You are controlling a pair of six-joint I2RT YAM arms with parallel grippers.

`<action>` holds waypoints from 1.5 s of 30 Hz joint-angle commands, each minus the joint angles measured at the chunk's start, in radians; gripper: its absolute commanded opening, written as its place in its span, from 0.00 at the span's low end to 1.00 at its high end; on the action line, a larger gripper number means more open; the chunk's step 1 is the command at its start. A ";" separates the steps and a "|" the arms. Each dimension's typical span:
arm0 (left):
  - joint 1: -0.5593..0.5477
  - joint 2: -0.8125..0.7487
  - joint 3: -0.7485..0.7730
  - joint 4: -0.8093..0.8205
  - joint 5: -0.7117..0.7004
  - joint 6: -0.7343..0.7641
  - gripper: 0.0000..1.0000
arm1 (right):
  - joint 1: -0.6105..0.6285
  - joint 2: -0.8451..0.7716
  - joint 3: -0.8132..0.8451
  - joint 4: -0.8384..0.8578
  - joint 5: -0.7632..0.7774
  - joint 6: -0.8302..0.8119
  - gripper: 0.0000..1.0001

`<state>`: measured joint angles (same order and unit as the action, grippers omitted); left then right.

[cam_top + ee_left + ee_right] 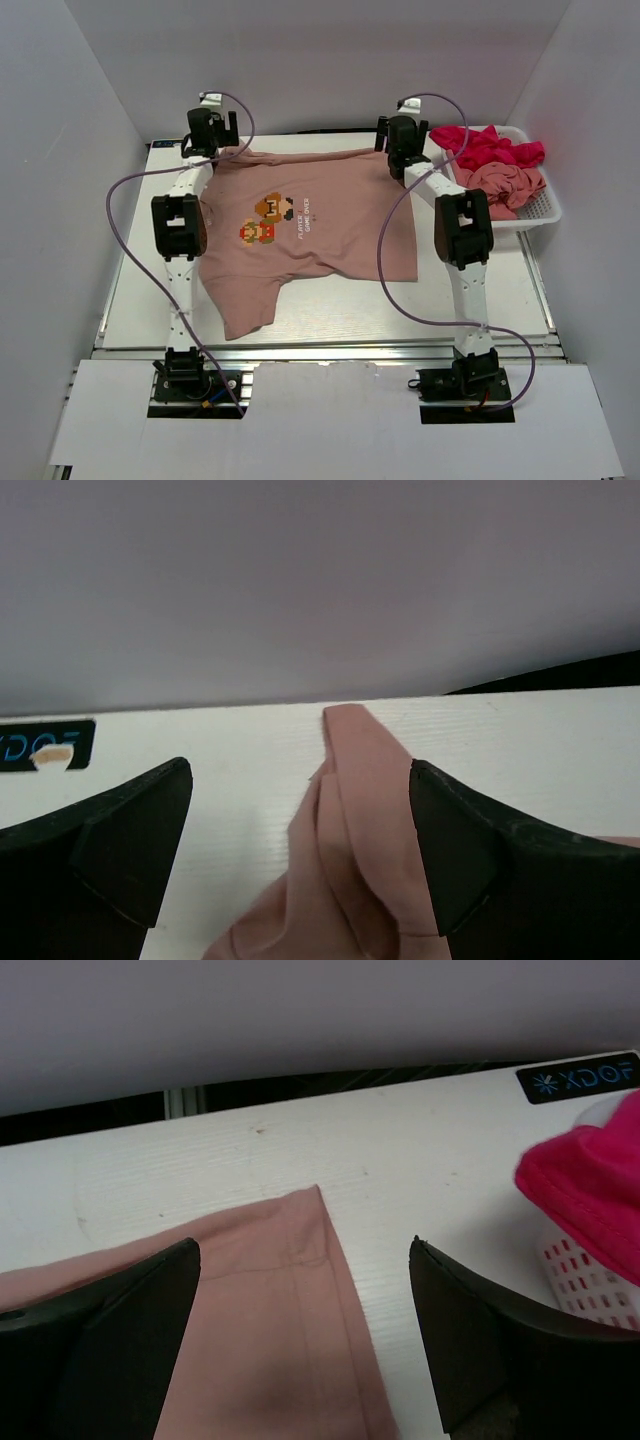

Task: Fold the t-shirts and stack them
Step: Flatten out the tshirt

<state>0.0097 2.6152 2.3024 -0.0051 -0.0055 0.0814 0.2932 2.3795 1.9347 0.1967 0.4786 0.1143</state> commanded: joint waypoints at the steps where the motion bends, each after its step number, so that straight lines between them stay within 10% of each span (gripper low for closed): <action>1: 0.059 -0.177 -0.058 0.027 -0.050 -0.067 0.98 | -0.014 -0.126 -0.063 0.086 0.060 -0.034 0.89; 6: 0.128 -0.412 -0.239 -0.100 0.004 -0.045 0.98 | -0.014 -0.339 -0.164 -0.064 0.048 0.072 0.89; 11: 0.134 -0.838 -0.744 -0.117 0.041 0.083 0.98 | 0.006 -0.575 -0.366 -0.335 -0.070 0.241 0.88; 28: 0.243 -1.235 -1.144 -0.804 0.305 0.374 0.98 | 0.080 -1.339 -1.128 -0.445 -0.089 0.426 0.88; 45: 0.297 -1.127 -1.287 -0.957 0.392 0.506 0.98 | 0.080 -1.177 -1.218 -0.388 -0.176 0.455 0.88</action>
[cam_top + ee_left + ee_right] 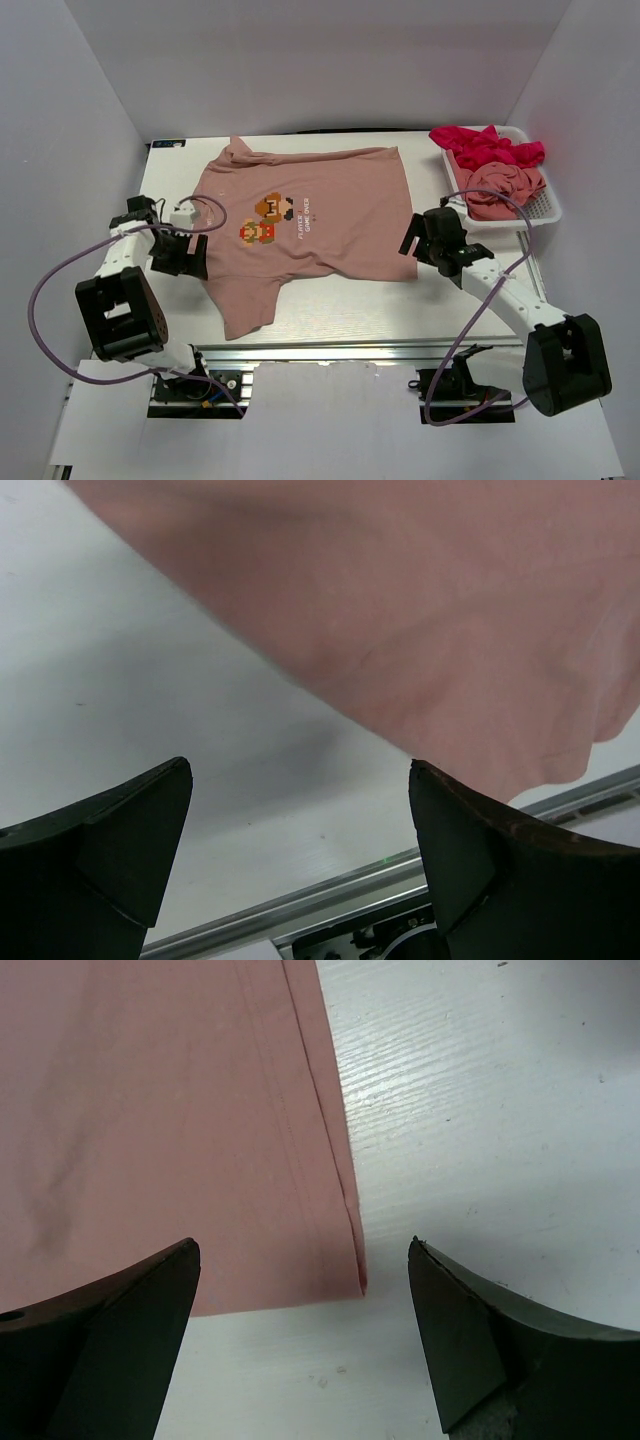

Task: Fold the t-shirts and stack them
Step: Flatten out the tshirt

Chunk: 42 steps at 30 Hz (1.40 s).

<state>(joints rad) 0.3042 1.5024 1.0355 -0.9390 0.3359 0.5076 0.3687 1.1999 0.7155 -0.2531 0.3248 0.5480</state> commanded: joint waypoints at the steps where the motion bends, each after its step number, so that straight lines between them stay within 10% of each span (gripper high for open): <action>1: 0.003 -0.011 -0.029 -0.006 0.026 0.086 0.98 | 0.004 0.007 -0.002 0.064 -0.030 0.023 0.88; 42: 0.015 0.131 -0.015 0.178 0.140 -0.104 0.92 | 0.004 -0.054 -0.200 0.047 -0.144 0.233 0.76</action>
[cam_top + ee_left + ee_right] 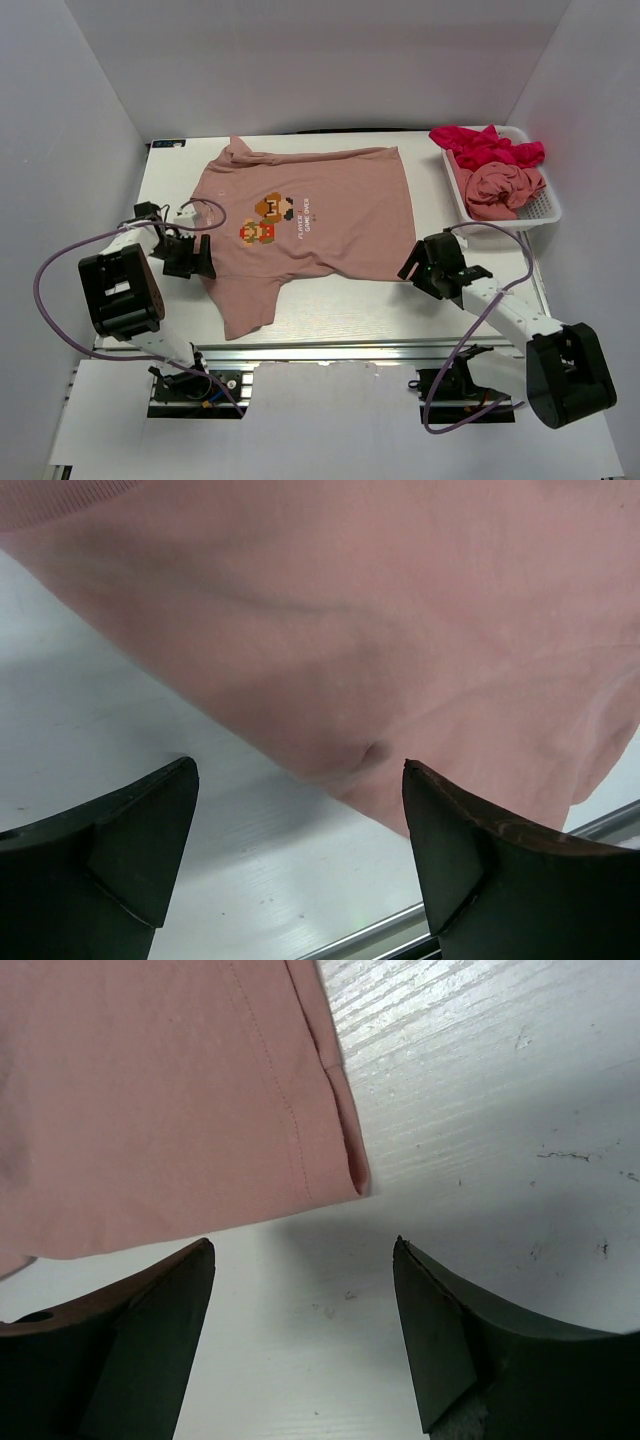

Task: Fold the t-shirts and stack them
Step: Flatten out the tshirt

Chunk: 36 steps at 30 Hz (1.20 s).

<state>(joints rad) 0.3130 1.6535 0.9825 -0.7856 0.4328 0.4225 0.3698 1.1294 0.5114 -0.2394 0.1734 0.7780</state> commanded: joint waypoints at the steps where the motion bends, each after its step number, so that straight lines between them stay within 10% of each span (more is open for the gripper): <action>1: 0.008 -0.023 0.041 0.023 0.041 -0.014 0.92 | 0.004 0.035 0.007 0.038 0.008 0.001 0.76; 15: 0.015 -0.017 0.067 0.000 0.044 0.004 0.91 | 0.017 0.236 0.084 0.164 -0.029 -0.034 0.44; 21: 0.020 -0.012 0.077 0.000 0.043 0.001 0.90 | 0.030 0.239 0.096 0.190 -0.028 -0.059 0.00; 36: 0.023 -0.100 0.084 -0.073 0.026 0.033 0.89 | 0.055 0.006 0.061 0.086 0.248 -0.105 0.00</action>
<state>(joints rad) 0.3305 1.6226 1.0389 -0.8246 0.4458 0.4286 0.4221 1.1564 0.5739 -0.1211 0.3206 0.6968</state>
